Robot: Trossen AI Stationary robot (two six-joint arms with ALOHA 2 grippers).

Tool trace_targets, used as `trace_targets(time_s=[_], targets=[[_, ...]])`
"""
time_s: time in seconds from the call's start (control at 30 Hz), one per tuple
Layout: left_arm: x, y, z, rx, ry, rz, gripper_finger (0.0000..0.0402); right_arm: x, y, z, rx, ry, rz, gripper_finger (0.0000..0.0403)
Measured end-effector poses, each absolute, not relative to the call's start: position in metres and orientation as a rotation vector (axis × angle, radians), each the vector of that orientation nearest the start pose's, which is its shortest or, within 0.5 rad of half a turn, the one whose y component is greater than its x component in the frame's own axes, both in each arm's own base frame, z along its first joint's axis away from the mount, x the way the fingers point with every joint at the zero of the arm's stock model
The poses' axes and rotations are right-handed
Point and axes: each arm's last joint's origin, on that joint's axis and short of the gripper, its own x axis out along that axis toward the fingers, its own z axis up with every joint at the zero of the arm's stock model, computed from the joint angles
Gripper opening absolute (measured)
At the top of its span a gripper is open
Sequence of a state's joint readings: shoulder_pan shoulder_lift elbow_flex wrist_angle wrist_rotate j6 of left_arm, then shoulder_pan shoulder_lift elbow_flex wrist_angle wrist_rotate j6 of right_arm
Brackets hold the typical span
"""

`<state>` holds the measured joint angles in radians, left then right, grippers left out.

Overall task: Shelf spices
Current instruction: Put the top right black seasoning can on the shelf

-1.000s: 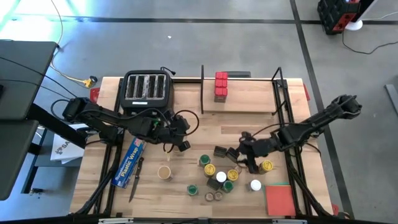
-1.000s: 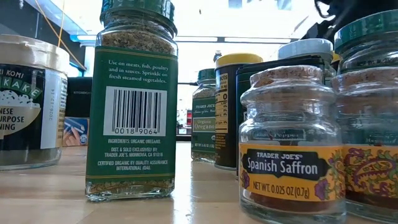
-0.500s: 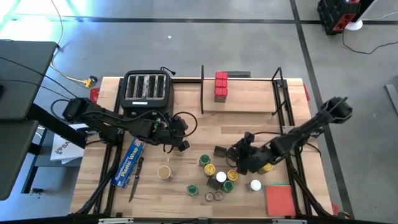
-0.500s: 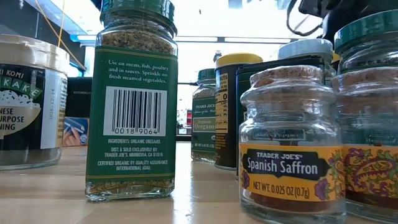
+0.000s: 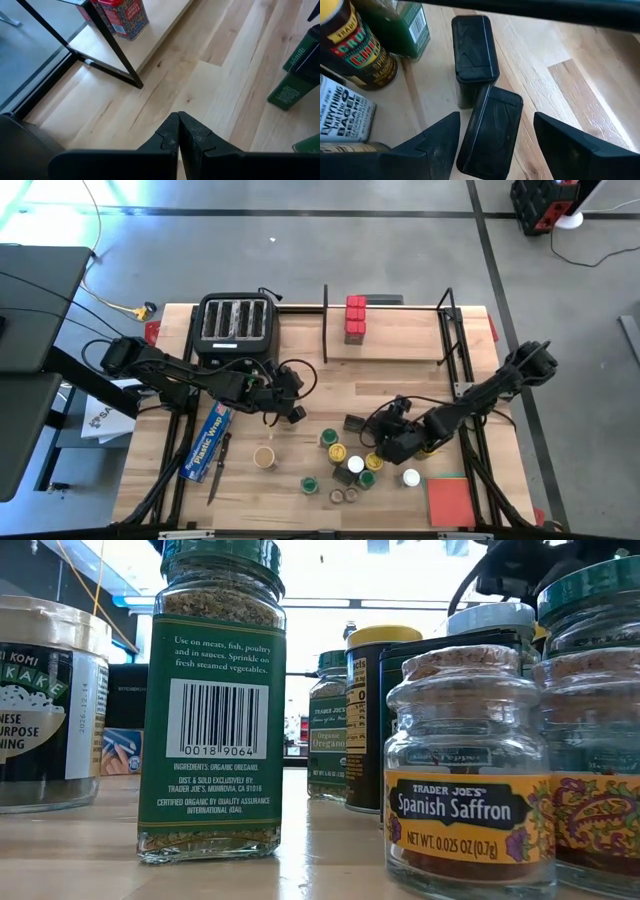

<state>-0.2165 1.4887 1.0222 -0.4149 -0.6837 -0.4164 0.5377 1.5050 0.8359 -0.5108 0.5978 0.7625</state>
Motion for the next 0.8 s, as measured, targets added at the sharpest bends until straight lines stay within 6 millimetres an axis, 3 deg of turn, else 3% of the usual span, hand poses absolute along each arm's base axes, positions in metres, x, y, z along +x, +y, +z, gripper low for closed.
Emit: trace_targets(time_s=[0.4, 0.53, 0.63, 0.8], targets=[[0.299, -0.047, 0.241, -0.002, 0.686, 0.588, 0.0, 0.239, 0.113, 0.173, 0.094, 0.977, -0.401, 0.0136], [0.298, -0.047, 0.241, -0.002, 0.686, 0.588, 0.0, 0.24, 0.111, 0.175, 0.063, 0.984, -0.382, 0.0123], [0.299, -0.047, 0.241, -0.002, 0.686, 0.588, 0.0, 0.236, 0.105, 0.183, 0.041, 0.993, -0.368, 0.0123], [0.299, -0.047, 0.241, -0.001, 0.679, 0.585, 0.0, 0.22, 0.082, 0.214, -0.004, 0.962, -0.381, 0.0123]])
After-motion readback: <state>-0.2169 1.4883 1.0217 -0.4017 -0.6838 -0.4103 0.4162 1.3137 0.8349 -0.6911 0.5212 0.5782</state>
